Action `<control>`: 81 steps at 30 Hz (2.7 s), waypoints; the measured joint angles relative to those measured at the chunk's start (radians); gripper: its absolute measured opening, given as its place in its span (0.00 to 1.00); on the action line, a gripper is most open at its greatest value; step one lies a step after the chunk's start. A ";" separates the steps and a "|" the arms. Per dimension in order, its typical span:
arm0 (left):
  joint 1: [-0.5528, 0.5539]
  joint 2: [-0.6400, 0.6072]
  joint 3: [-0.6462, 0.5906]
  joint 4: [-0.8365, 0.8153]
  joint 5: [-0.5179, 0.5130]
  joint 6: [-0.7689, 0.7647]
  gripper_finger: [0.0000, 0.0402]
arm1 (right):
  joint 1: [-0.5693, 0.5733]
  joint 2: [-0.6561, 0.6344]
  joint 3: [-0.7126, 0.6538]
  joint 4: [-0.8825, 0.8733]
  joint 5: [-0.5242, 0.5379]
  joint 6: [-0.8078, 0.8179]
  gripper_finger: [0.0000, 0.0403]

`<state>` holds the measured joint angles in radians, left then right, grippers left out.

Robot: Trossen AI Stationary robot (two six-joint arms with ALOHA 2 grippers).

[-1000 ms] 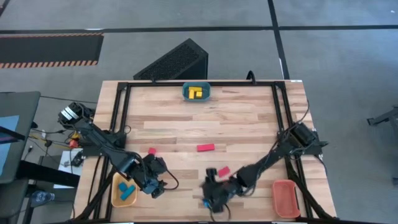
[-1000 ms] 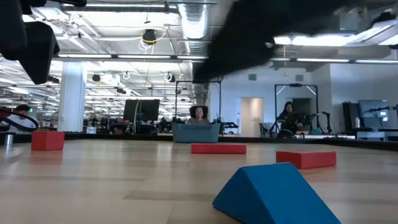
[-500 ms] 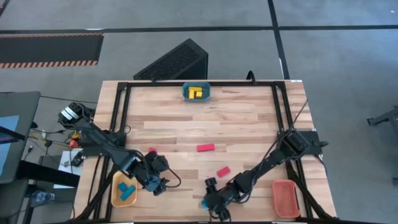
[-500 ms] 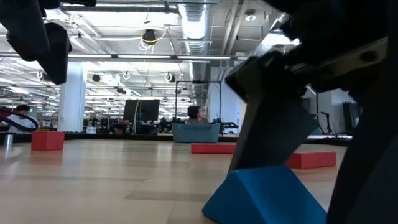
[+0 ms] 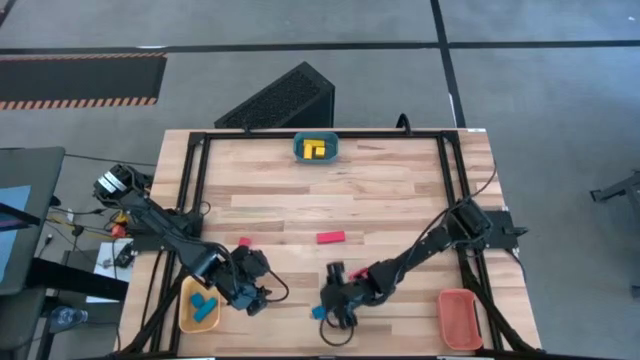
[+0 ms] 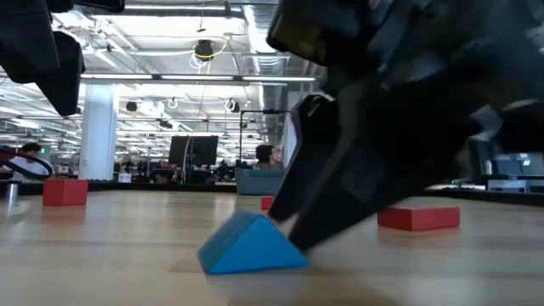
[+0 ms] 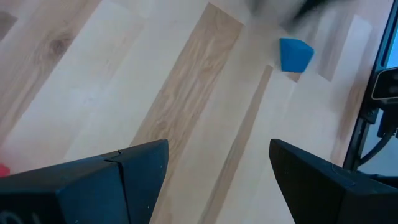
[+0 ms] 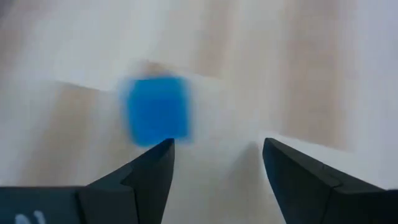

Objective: Sort & place blocks by color
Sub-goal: Put the blue block into the yellow bin

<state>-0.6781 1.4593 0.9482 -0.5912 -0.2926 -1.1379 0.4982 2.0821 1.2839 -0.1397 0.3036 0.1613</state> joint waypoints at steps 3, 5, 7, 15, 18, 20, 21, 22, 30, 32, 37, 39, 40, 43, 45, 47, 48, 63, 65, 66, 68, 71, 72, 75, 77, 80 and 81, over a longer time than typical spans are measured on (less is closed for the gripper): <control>-0.001 0.000 0.000 0.002 0.000 -0.008 0.66 | -0.026 -0.038 -0.003 -0.041 0.067 0.071 0.67; -0.002 0.000 0.000 0.004 0.000 -0.007 0.66 | -0.040 -0.069 -0.002 -0.041 0.073 0.125 0.67; -0.002 0.000 0.000 0.000 0.000 0.010 0.66 | -0.035 -0.085 -0.001 -0.010 0.050 0.150 0.67; 0.011 0.000 0.000 -0.001 -0.007 0.078 0.66 | 0.039 -0.034 -0.002 0.142 -0.060 0.030 0.67; 0.015 0.000 0.000 0.003 -0.007 0.075 0.66 | 0.037 -0.013 -0.001 0.185 -0.093 0.024 0.67; 0.014 0.000 0.000 0.008 -0.007 0.068 0.66 | 0.029 0.013 0.001 0.218 -0.097 0.024 0.67; 0.014 0.000 0.000 0.007 -0.007 0.064 0.66 | 0.024 0.022 0.001 0.220 -0.103 0.020 0.67; 0.014 0.000 0.000 0.008 -0.006 0.059 0.66 | 0.022 0.025 -0.002 0.198 -0.109 0.011 0.67; 0.006 0.000 0.000 0.015 -0.002 0.008 0.66 | 0.007 0.073 0.004 0.210 -0.193 -0.029 0.67; 0.006 0.000 0.000 0.015 -0.007 0.001 0.66 | -0.003 0.074 0.005 0.203 -0.206 -0.035 0.67; 0.006 0.000 0.000 0.015 -0.008 -0.022 0.66 | -0.023 0.074 0.005 0.186 -0.223 0.004 0.66; 0.006 0.000 0.000 0.015 -0.009 -0.022 0.66 | -0.030 0.073 0.005 0.184 -0.223 0.019 0.64; 0.006 0.000 0.000 0.015 -0.009 -0.022 0.66 | -0.032 0.073 0.005 0.182 -0.222 0.021 0.62; 0.006 0.000 0.000 0.015 -0.014 -0.023 0.66 | -0.034 0.069 0.003 0.176 -0.209 0.025 0.59; 0.006 0.000 0.000 0.015 -0.017 -0.034 0.66 | -0.034 0.068 0.003 0.175 -0.210 0.005 0.57; 0.006 0.000 0.000 0.015 -0.018 -0.047 0.66 | -0.035 0.068 0.003 0.167 -0.208 -0.018 0.56; 0.006 0.000 0.000 0.015 -0.018 -0.052 0.66 | -0.035 0.064 0.003 0.158 -0.209 -0.026 0.56; 0.006 0.000 0.000 0.005 0.001 -0.064 0.66 | -0.071 -0.053 0.000 0.075 -0.139 0.041 0.57; 0.006 0.000 0.000 0.004 0.001 -0.064 0.66 | -0.063 -0.051 -0.001 0.070 -0.120 0.083 0.57; 0.006 0.000 0.000 0.004 0.001 -0.064 0.66 | -0.057 -0.051 -0.001 0.069 -0.117 0.108 0.57; 0.006 0.000 0.000 0.004 0.001 -0.064 0.66 | -0.039 -0.046 0.000 0.078 -0.114 0.151 0.57; 0.004 0.000 0.000 0.002 0.001 -0.061 0.66 | -0.006 -0.032 0.000 0.075 -0.096 0.185 0.57; 0.004 0.000 0.000 0.003 0.001 -0.053 0.66 | 0.004 -0.030 0.000 0.073 -0.088 0.183 0.57; 0.004 0.000 0.000 0.003 0.002 -0.025 0.66 | 0.022 -0.031 0.000 0.080 -0.037 0.175 0.57; 0.004 0.000 0.000 0.002 0.002 -0.004 0.66 | 0.021 -0.031 0.000 0.078 -0.011 0.172 0.58; 0.008 0.000 0.000 0.002 0.001 0.014 0.66 | 0.001 -0.031 0.000 0.074 -0.006 0.199 0.61; 0.010 0.000 0.000 0.002 0.001 0.015 0.66 | -0.007 -0.031 0.000 0.068 -0.006 0.242 0.62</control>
<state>-0.6681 1.4593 0.9485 -0.5896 -0.2918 -1.1225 0.4915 2.0510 1.2842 -0.0713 0.2972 0.4029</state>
